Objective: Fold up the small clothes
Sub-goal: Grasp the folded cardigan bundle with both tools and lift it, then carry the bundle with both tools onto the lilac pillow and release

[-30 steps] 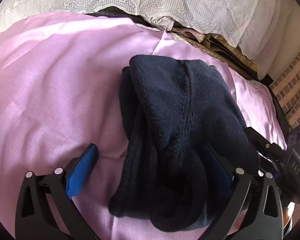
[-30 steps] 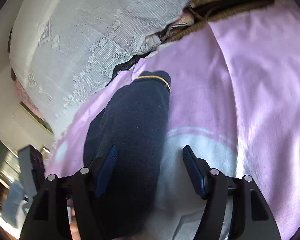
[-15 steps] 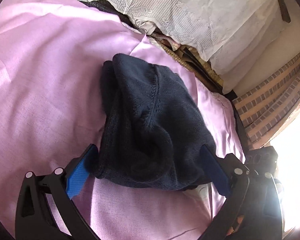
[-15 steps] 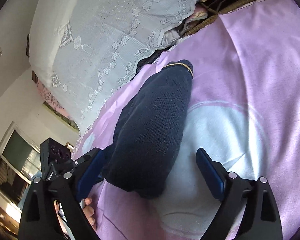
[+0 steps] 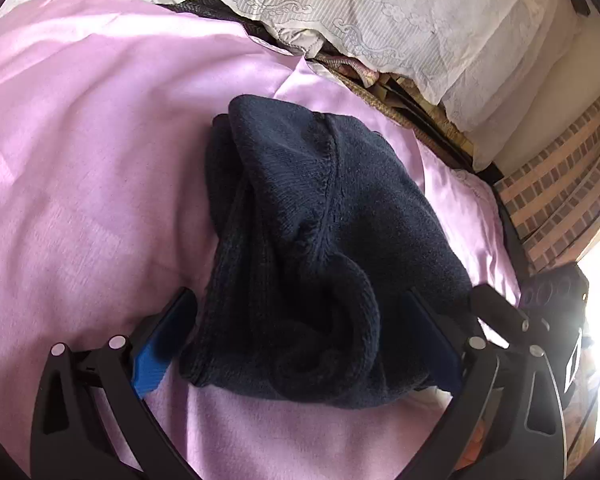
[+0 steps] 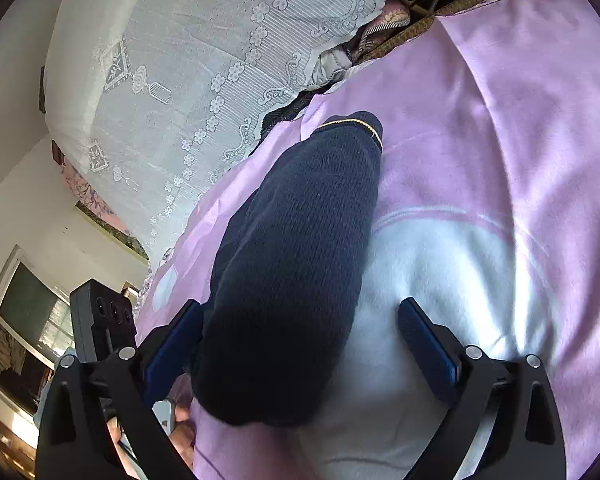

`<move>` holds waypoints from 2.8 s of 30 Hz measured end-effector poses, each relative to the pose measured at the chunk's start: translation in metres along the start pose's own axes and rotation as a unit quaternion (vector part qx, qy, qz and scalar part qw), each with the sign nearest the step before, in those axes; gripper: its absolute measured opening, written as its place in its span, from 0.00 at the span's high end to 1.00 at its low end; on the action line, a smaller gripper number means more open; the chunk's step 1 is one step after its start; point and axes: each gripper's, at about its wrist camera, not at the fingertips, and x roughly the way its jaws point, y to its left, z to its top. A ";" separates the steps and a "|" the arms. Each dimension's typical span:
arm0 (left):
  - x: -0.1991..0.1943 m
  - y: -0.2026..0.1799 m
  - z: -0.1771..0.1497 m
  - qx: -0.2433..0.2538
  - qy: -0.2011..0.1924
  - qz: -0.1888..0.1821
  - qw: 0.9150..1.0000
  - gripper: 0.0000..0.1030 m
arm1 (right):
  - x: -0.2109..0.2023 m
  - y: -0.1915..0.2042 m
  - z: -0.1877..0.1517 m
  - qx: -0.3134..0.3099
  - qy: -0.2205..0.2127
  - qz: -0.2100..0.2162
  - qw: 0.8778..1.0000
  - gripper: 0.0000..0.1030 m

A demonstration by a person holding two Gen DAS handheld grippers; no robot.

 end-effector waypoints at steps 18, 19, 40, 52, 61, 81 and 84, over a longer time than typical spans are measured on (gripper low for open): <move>0.018 -0.001 0.015 0.000 0.004 -0.045 0.999 0.05 | 0.057 0.005 0.036 -0.030 0.027 -0.032 0.999 0.15; 0.017 -0.002 0.015 0.000 0.001 -0.041 0.999 0.07 | 0.056 0.005 0.035 -0.032 0.023 -0.035 0.999 0.19; -0.003 -0.094 -0.033 0.127 -0.009 -0.036 0.991 0.49 | -0.052 0.006 -0.001 -0.068 -0.059 -0.122 0.988 0.31; 0.026 -0.271 -0.135 0.256 0.069 -0.125 0.956 0.49 | -0.261 -0.072 -0.062 -0.020 -0.136 -0.226 0.964 0.31; 0.069 -0.429 -0.223 0.336 0.137 -0.204 0.909 0.49 | -0.436 -0.152 -0.097 0.041 -0.203 -0.320 0.925 0.31; 0.118 -0.445 -0.252 0.311 0.198 -0.254 0.894 0.41 | -0.462 -0.214 -0.125 0.096 -0.211 -0.321 0.918 0.23; 0.114 -0.443 -0.253 0.311 0.198 -0.253 0.894 0.39 | -0.462 -0.213 -0.125 0.100 -0.214 -0.324 0.916 0.20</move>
